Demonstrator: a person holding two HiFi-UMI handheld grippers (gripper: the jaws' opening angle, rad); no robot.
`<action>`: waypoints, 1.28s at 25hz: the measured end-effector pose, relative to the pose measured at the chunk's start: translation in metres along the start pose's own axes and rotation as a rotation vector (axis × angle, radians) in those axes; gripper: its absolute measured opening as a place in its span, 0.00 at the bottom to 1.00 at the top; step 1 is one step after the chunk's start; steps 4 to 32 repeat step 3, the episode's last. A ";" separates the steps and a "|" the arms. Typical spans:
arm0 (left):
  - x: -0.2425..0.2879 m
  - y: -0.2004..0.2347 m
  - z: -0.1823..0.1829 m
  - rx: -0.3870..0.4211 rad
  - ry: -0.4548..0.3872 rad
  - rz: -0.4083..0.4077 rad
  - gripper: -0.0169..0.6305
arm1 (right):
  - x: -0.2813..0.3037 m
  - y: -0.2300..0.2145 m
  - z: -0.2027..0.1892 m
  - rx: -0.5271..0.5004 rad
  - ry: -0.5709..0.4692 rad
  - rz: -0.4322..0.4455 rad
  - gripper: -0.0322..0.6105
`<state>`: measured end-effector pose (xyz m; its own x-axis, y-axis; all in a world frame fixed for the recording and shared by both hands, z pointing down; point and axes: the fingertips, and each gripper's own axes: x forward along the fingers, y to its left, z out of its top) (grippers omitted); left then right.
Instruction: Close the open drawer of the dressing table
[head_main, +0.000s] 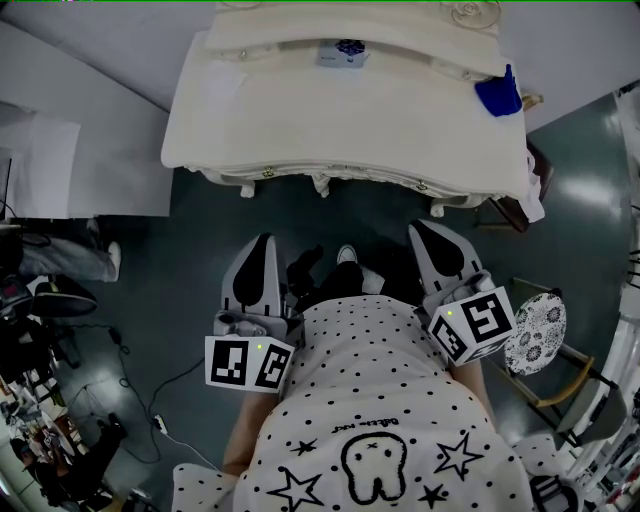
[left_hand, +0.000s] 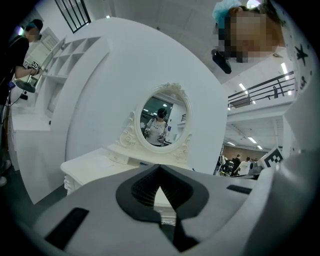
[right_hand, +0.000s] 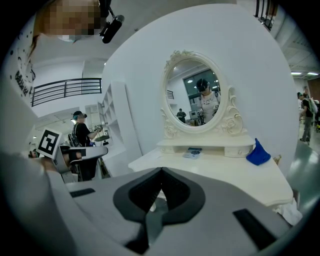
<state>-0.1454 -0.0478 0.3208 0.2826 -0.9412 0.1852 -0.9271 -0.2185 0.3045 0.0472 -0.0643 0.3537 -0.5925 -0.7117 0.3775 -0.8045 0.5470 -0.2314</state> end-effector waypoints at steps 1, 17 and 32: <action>0.000 0.000 0.000 0.000 0.000 -0.001 0.05 | 0.000 0.000 0.000 -0.001 0.000 0.001 0.06; 0.001 0.000 0.000 0.001 0.002 -0.003 0.05 | 0.000 0.000 0.001 -0.002 0.001 0.001 0.06; 0.001 0.000 0.000 0.001 0.002 -0.003 0.05 | 0.000 0.000 0.001 -0.002 0.001 0.001 0.06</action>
